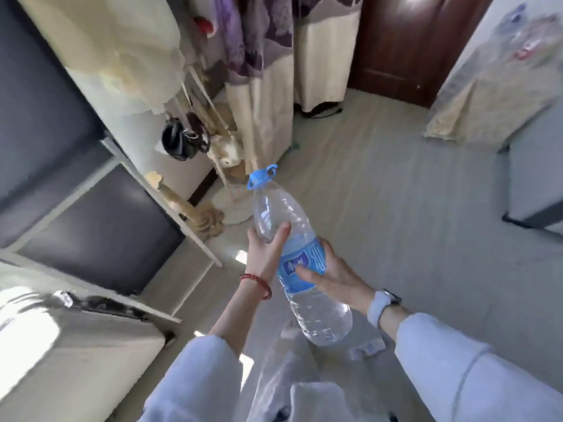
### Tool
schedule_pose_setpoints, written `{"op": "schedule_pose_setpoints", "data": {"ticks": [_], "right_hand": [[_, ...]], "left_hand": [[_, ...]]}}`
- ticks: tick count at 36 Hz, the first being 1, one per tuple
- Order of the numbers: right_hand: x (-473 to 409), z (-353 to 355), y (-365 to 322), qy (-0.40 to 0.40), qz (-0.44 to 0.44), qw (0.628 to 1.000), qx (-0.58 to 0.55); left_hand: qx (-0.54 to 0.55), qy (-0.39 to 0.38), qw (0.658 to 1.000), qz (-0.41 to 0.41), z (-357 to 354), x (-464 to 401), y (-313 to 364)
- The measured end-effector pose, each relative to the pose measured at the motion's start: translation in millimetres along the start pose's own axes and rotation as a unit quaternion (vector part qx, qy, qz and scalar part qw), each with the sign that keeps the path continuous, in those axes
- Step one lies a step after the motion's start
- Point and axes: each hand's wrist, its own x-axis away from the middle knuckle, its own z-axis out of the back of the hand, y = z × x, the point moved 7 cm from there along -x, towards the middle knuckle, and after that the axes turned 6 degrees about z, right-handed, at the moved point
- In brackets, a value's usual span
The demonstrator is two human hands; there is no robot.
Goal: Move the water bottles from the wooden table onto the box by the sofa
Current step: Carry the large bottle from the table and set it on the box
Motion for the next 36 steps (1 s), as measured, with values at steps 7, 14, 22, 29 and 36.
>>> {"op": "schedule_pose_setpoints", "data": {"ticks": [7,14,22,29,36], "right_hand": [[-71,125,8,0.101,-0.032,0.993,-0.047],[-122,253,41,0.180,-0.054,0.979,-0.077],[-182,437,90,0.216,-0.059,0.971,-0.078],[-231,610,108,0.241,-0.060,0.965,-0.079],[-292,750,129,0.257,-0.057,0.960,-0.096]], "left_hand": [[-0.038,-0.124,0.992,-0.006,-128,-109,63],[-0.090,-0.182,0.979,0.006,-268,-183,106],[-0.142,-0.228,0.963,-0.011,-460,-271,153],[-0.147,-0.272,0.951,-0.024,-627,-330,219],[-0.145,-0.289,0.946,-0.016,-763,-397,272]]}}
